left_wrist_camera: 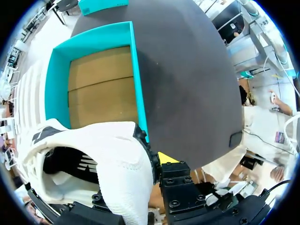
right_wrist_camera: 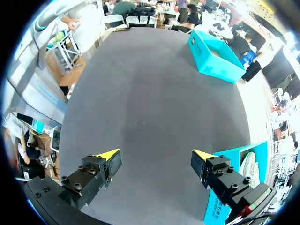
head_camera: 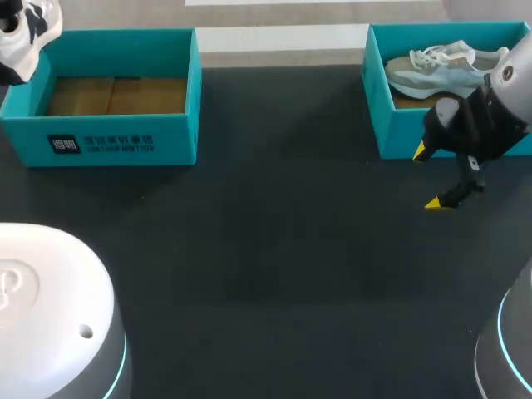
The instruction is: Take the shoe out of the shoebox, open the shoe tongue, remove and reinsert the insole, then place the shoe into the shoebox
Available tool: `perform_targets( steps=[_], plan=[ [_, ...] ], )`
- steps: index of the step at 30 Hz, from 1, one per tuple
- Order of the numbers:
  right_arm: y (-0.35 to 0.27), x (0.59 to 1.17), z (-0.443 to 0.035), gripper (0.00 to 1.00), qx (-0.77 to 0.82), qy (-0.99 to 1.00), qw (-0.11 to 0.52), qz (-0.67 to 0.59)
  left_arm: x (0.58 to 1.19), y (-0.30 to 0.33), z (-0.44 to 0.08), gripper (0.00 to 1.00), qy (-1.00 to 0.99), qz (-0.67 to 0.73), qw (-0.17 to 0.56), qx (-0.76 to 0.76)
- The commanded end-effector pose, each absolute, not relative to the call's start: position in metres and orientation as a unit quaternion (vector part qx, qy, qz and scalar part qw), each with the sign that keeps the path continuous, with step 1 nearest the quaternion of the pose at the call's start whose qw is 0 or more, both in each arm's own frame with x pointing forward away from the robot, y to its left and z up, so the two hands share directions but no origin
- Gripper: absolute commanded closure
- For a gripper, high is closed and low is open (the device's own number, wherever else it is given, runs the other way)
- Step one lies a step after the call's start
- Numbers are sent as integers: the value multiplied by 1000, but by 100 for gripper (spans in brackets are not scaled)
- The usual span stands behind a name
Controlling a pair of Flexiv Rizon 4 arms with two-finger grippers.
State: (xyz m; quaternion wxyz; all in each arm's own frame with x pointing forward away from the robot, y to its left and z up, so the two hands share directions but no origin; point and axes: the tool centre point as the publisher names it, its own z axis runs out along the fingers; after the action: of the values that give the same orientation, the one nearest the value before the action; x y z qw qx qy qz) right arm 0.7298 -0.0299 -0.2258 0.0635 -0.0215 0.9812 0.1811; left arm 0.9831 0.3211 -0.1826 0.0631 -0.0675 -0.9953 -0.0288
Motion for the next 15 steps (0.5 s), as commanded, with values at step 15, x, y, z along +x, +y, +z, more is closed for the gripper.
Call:
perform_targets(
  steps=[15],
  plan=[
    [-30, 730, -227, 0, -21, 981, 64, 180, 976, 316, -181, 100, -821, -78, 108, -555]
  ],
)
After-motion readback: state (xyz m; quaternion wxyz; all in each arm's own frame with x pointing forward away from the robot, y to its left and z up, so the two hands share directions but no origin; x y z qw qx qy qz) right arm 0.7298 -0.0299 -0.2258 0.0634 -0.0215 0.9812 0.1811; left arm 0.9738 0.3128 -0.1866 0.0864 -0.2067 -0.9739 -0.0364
